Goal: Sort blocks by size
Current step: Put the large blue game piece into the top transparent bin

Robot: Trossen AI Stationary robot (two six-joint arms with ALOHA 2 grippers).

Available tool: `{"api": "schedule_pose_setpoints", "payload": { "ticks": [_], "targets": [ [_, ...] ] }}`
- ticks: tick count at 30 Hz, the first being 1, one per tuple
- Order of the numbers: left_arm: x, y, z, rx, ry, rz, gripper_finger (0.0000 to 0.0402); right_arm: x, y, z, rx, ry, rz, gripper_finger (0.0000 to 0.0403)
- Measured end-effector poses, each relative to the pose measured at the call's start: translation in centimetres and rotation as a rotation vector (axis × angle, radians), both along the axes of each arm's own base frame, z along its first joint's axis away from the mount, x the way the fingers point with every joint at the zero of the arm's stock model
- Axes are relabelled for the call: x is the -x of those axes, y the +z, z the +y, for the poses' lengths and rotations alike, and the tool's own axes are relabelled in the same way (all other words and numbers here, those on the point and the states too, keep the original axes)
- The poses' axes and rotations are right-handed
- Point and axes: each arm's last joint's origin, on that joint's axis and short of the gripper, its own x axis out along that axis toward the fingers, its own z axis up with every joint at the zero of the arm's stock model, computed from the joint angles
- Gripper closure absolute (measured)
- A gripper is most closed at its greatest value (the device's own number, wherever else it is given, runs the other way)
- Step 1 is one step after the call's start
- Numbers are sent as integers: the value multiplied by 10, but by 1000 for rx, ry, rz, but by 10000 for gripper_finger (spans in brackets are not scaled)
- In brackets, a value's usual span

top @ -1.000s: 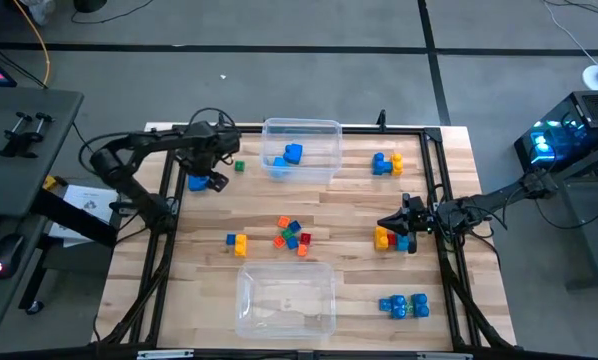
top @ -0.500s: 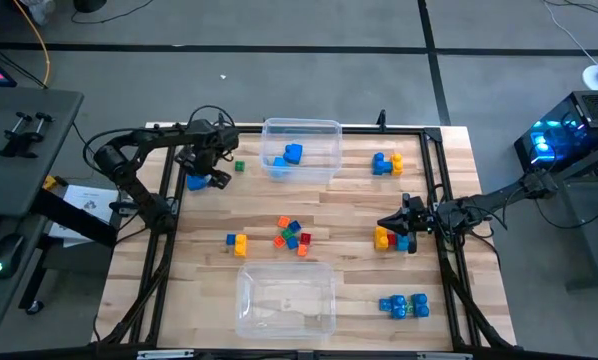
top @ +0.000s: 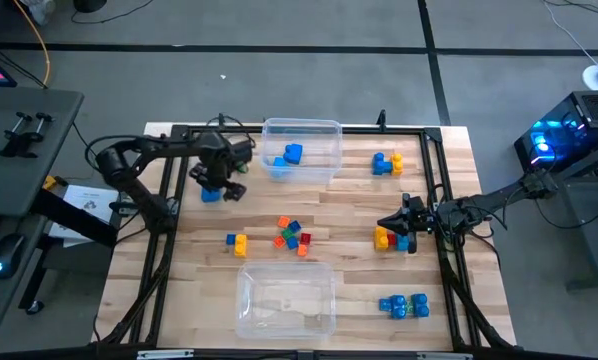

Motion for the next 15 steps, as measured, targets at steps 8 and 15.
{"api": "schedule_pose_setpoints", "payload": {
  "ticks": [8,15],
  "targets": [
    [0,47,-33,-207,74,-92,117,0,0,0,0,0,0,400],
    [29,59,-63,-408,275,-125,117,0,0,0,0,0,0,400]
  ]
}}
